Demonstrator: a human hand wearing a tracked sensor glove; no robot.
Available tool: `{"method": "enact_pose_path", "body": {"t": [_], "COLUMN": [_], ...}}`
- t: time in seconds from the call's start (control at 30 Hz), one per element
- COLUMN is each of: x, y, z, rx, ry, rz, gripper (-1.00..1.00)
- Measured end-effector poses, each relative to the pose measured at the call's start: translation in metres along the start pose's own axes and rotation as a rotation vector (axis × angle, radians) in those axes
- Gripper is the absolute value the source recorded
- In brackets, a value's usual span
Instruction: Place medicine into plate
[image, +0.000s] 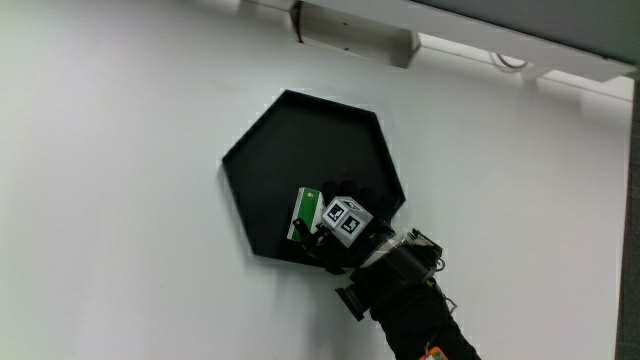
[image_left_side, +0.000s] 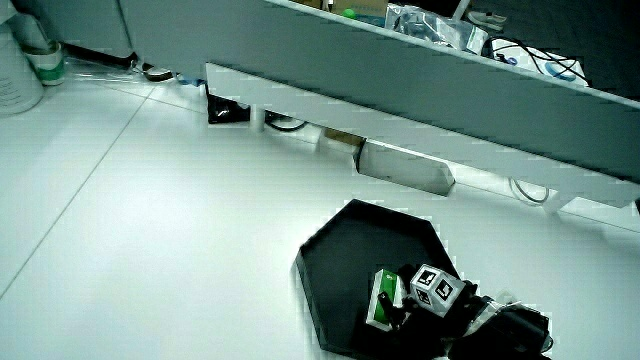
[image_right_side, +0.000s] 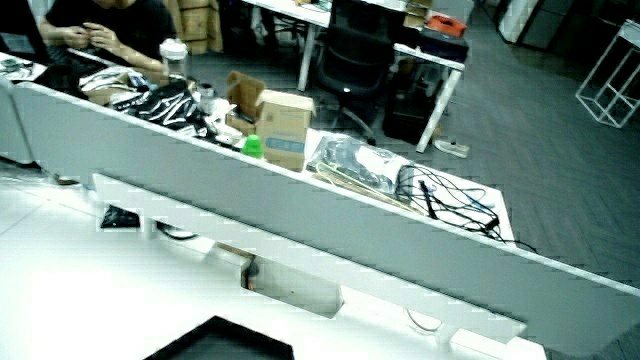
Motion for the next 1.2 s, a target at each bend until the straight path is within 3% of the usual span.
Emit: {"method": "enact_pose_path", "body": {"t": [0.37, 0.47, 0.6, 0.67, 0.77, 0.8, 0.97, 1.1, 1.2], "x": [0.007, 0.005, 0.0, 0.002, 0.002, 0.003, 0.003, 0.003, 0.0], "y": [0.016, 0.018, 0.028, 0.026, 0.026, 0.025, 0.02, 0.006, -0.006], "z": [-0.018, -0.019, -0.03, -0.032, -0.041, -0.041, -0.036, -0.029, -0.027], "rx": [-0.109, -0.118, -0.218, -0.205, -0.236, -0.224, -0.178, -0.11, -0.024], "ry": [0.004, 0.015, 0.014, 0.03, 0.059, 0.06, 0.09, 0.119, 0.14], "rz": [-0.028, -0.026, -0.021, -0.034, -0.023, -0.029, 0.004, 0.007, 0.005], "gripper": [0.0, 0.0, 0.0, 0.0, 0.0, 0.0, -0.42, -0.75, -1.0]}}
